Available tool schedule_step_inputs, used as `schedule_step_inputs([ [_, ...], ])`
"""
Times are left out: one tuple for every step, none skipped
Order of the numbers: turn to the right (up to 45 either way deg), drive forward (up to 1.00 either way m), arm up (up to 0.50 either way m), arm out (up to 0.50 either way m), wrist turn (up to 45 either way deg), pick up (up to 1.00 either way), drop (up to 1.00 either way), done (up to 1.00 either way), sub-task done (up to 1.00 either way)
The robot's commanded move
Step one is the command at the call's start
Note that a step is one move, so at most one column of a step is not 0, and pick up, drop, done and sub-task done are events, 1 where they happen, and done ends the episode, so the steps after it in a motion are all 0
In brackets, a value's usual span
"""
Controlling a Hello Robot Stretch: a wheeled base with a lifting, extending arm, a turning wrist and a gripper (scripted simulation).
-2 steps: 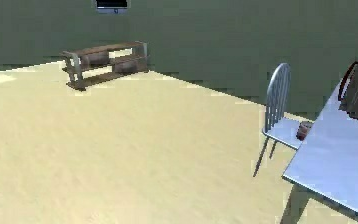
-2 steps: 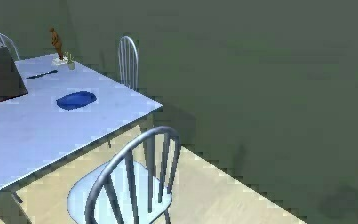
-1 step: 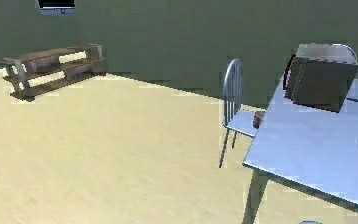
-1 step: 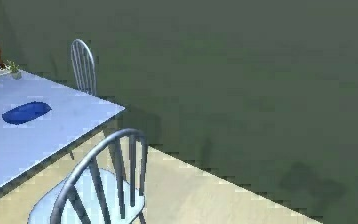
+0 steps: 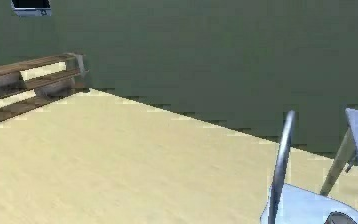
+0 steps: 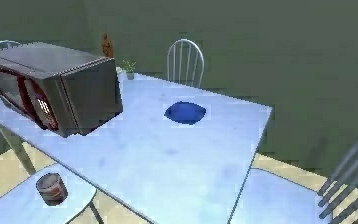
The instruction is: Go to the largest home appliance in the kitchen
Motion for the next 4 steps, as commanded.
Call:
schedule_step_inputs([
  [39.0, 0.0, 0.0, 0.0, 0.0, 0.0, 0.0, 0.0, 0.0],
  [0.0, 0.05, 0.0, 0.0, 0.0, 0.0, 0.0, 0.0, 0.0],
  [-45.0, 0.0, 0.0, 0.0, 0.0, 0.0, 0.0, 0.0, 0.0],
  [-45.0, 0.0, 0.0, 0.0, 0.0, 0.0, 0.0, 0.0, 0.0],
])
